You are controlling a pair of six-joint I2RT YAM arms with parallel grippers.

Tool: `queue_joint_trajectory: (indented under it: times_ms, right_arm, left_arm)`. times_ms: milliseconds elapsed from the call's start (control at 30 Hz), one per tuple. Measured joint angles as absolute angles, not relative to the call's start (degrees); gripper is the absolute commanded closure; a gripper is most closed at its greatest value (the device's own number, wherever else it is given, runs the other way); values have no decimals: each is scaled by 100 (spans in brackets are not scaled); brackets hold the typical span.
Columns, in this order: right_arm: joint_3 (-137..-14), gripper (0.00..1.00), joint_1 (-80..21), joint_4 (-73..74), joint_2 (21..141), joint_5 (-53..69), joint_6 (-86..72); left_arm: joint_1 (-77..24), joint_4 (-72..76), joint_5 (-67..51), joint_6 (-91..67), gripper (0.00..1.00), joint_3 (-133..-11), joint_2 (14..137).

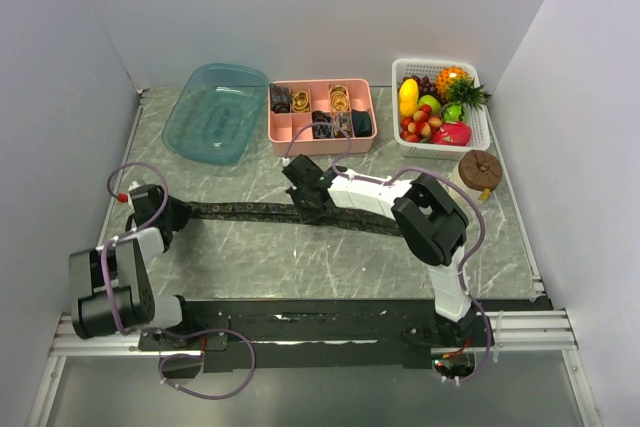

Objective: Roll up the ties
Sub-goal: Flatten out the tie at the center of the board.

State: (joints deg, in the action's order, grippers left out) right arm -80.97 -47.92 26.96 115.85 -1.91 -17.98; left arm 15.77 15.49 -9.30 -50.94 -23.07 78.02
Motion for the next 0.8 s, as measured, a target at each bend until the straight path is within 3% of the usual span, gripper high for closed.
queue_joint_trajectory:
  times_ms: [100,200,467,800]
  right_arm:
    - [-8012,100,-4783,2840,11474,-183,-1750]
    - [-7891,100,-4768,2932,11303,-99,-1682]
    - [-7999,100,-4768,2923,10951,189,-1557]
    - [-8497,100,-4751,2888,10951,604,-1559]
  left_arm:
    - [1577,1461,-1037,-4965,40,-2290,7334]
    - [1577,1328,-1022,-4821,33,-2320,6796]
    - [1577,755,-644,-4587,39,-2558,6403]
    - [1629,637,-449,-4567,43,-2536,7133]
